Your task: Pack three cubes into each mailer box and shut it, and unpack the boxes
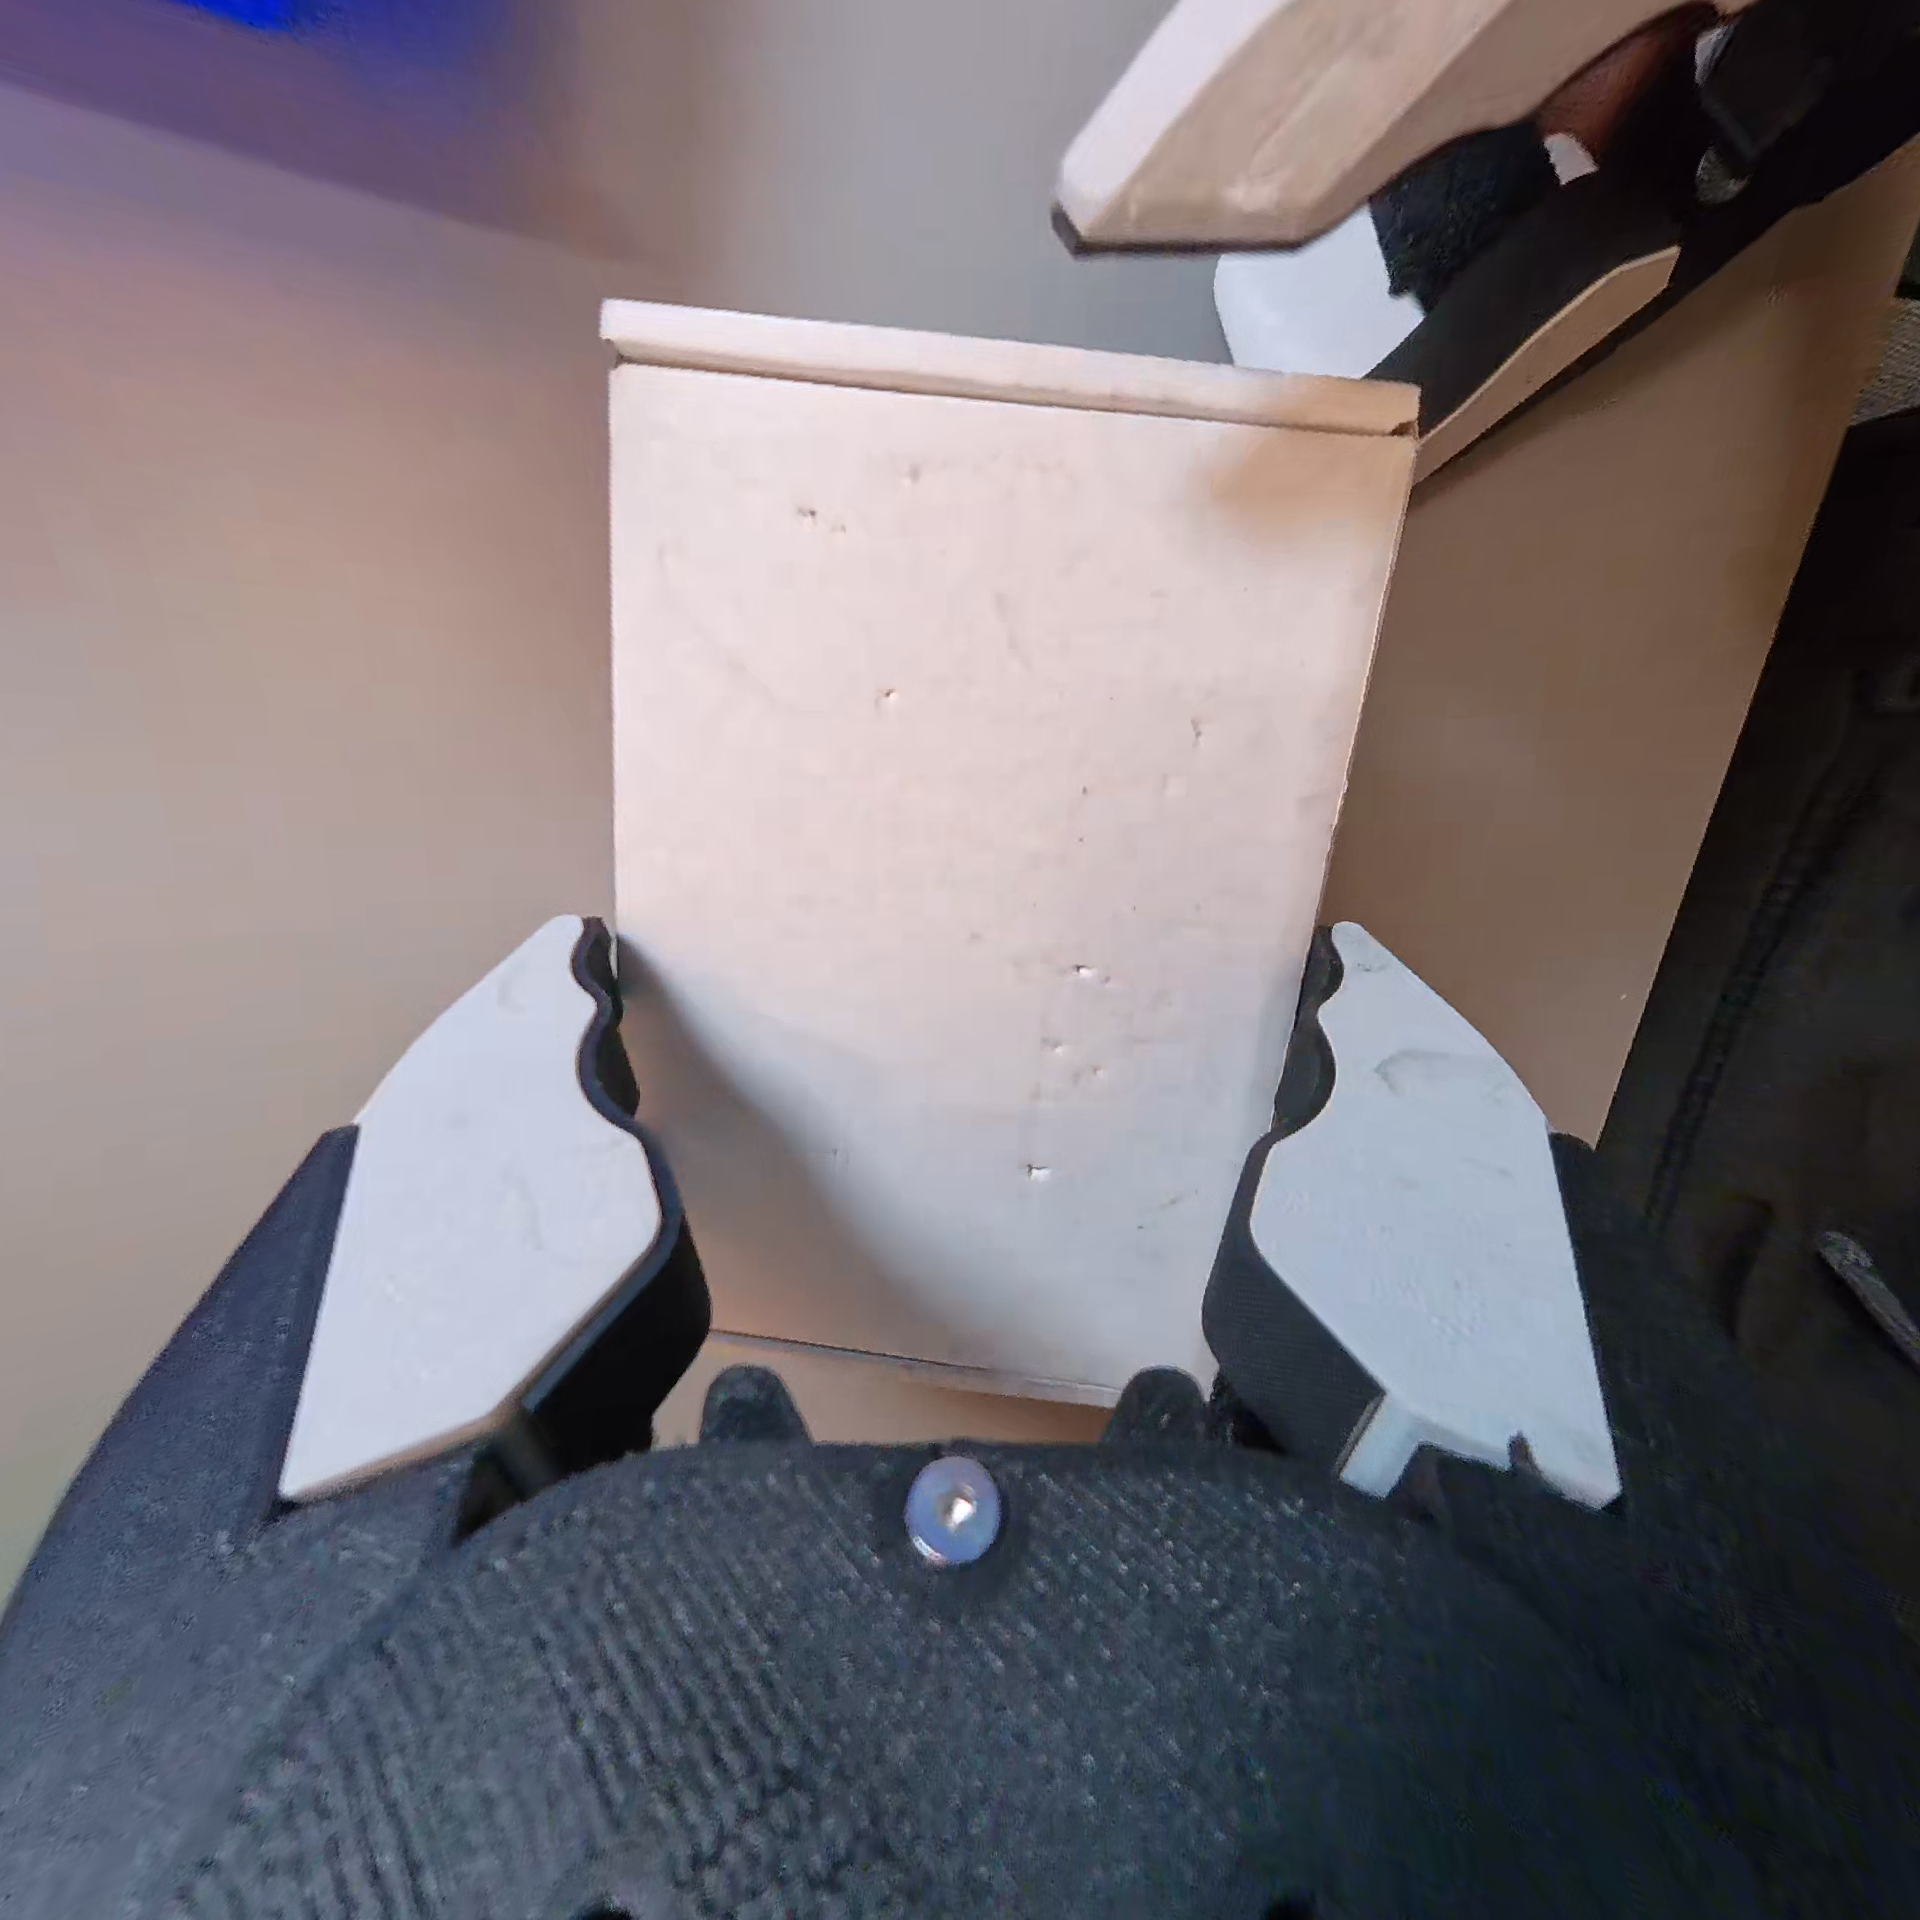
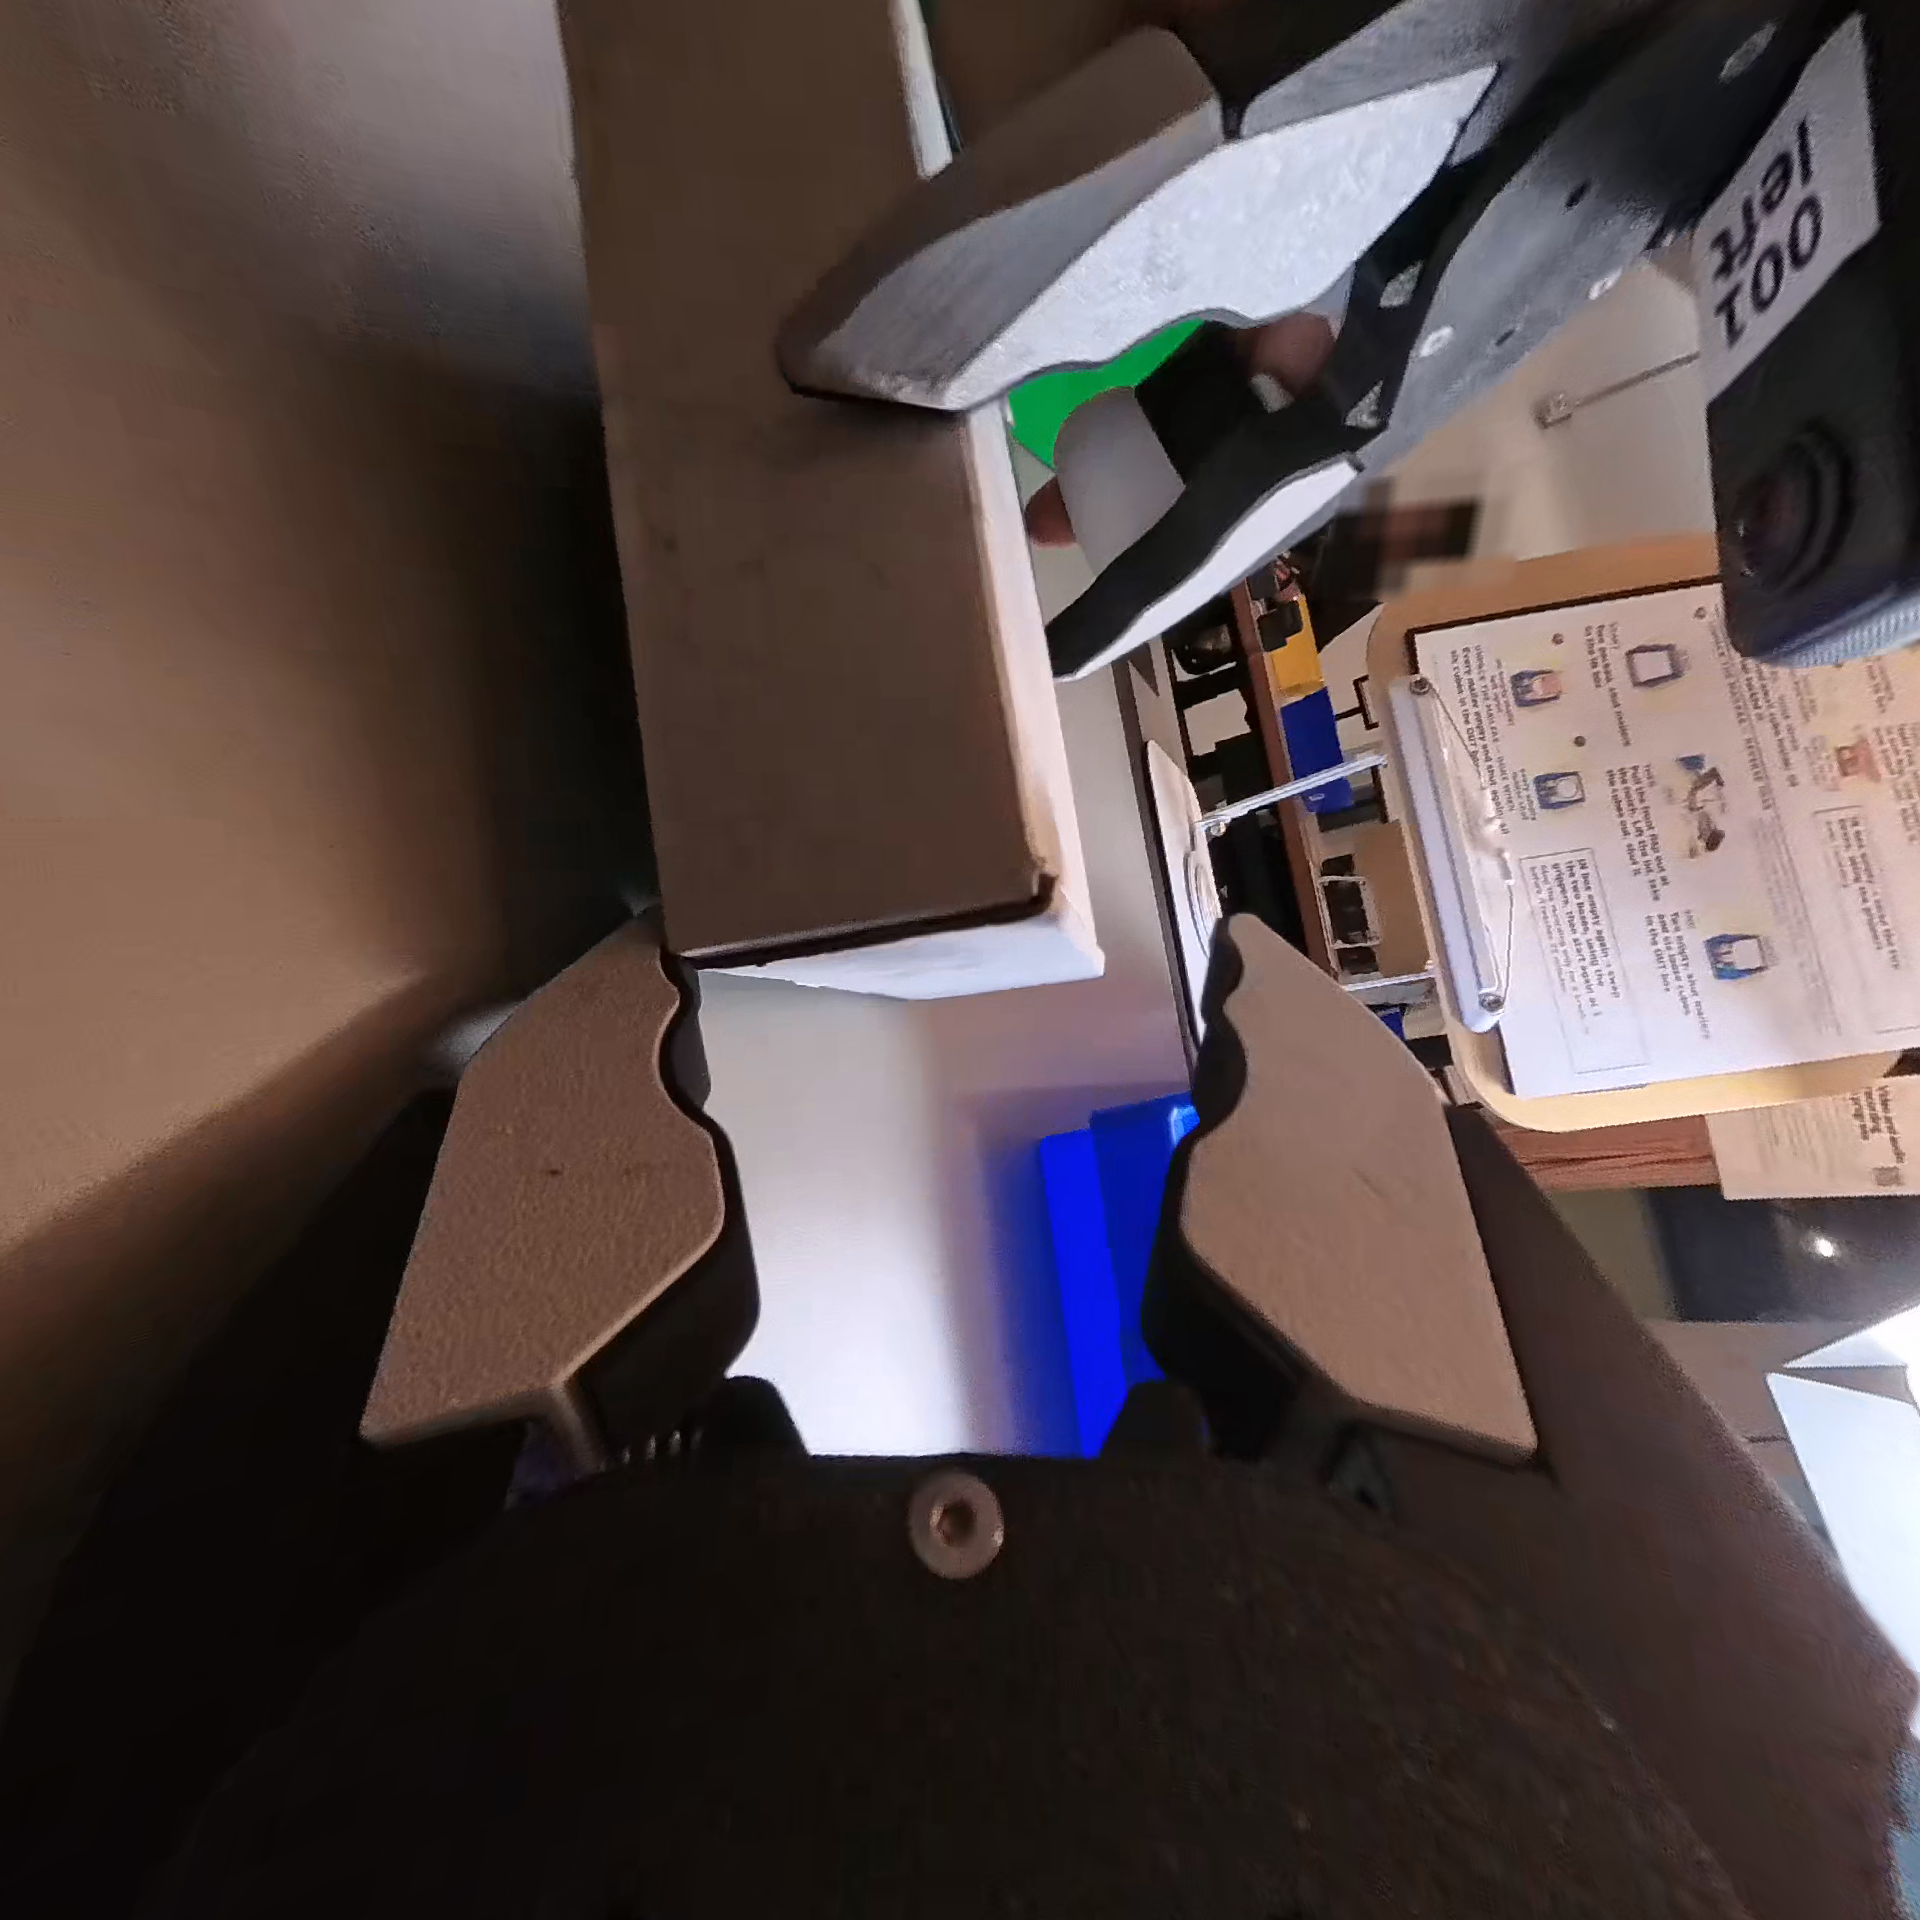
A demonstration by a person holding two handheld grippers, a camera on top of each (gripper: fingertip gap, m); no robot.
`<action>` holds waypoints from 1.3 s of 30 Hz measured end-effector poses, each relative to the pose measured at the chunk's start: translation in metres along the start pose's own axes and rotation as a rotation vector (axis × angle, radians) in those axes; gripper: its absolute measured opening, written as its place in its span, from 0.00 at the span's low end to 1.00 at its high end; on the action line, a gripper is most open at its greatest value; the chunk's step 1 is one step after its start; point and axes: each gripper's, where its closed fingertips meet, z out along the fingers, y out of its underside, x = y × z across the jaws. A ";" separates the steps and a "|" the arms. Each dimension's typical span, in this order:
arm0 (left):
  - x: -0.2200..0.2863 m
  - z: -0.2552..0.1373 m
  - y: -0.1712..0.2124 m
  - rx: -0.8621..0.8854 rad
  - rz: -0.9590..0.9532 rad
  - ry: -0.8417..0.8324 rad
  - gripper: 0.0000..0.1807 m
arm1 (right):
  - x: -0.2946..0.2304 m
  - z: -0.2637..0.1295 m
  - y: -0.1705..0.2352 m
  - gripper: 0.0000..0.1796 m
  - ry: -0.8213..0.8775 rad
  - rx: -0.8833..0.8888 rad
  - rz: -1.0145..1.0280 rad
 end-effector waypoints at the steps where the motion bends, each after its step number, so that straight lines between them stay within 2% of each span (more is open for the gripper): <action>1: 0.000 -0.001 -0.001 0.006 0.000 0.012 0.67 | -0.001 0.000 -0.002 0.51 0.003 0.007 -0.011; 3: 0.003 -0.002 -0.008 0.045 -0.036 0.066 0.67 | -0.004 0.001 -0.010 0.51 -0.005 0.032 -0.027; 6: 0.005 -0.004 -0.010 0.059 -0.025 0.112 0.67 | 0.003 0.004 -0.017 0.46 0.062 0.023 -0.069; 9: 0.006 -0.006 -0.013 0.108 -0.015 0.115 0.66 | 0.003 0.004 -0.019 0.42 0.060 0.036 -0.062; 13: 0.015 -0.030 -0.018 0.360 0.099 0.089 0.53 | 0.007 0.000 -0.017 0.41 0.011 0.058 0.061; 17: 0.015 -0.069 -0.022 0.761 0.166 -0.026 0.51 | 0.016 -0.005 -0.009 0.41 -0.024 0.084 0.207; 18: 0.016 -0.079 -0.020 0.856 0.174 -0.050 0.48 | 0.018 -0.006 -0.009 0.41 -0.032 0.093 0.233; 20: 0.017 -0.088 -0.009 0.968 0.169 -0.112 0.47 | 0.021 -0.008 -0.009 0.41 -0.046 0.111 0.278; 24: 0.020 -0.069 0.010 0.956 0.194 -0.213 0.52 | 0.026 -0.009 -0.009 0.41 -0.068 0.145 0.356; 28: 0.018 -0.047 0.002 0.929 0.226 -0.322 0.55 | 0.027 -0.010 -0.017 0.40 -0.154 0.195 0.453; 32: 0.008 -0.036 -0.012 0.909 0.249 -0.458 0.51 | 0.032 -0.014 -0.026 0.40 -0.263 0.240 0.599; 35: 0.007 -0.036 -0.019 0.928 0.271 -0.488 0.48 | 0.034 -0.017 -0.025 0.40 -0.330 0.254 0.678; 39: 0.003 -0.034 -0.019 0.910 0.245 -0.491 0.47 | 0.037 -0.017 -0.020 0.40 -0.338 0.179 0.685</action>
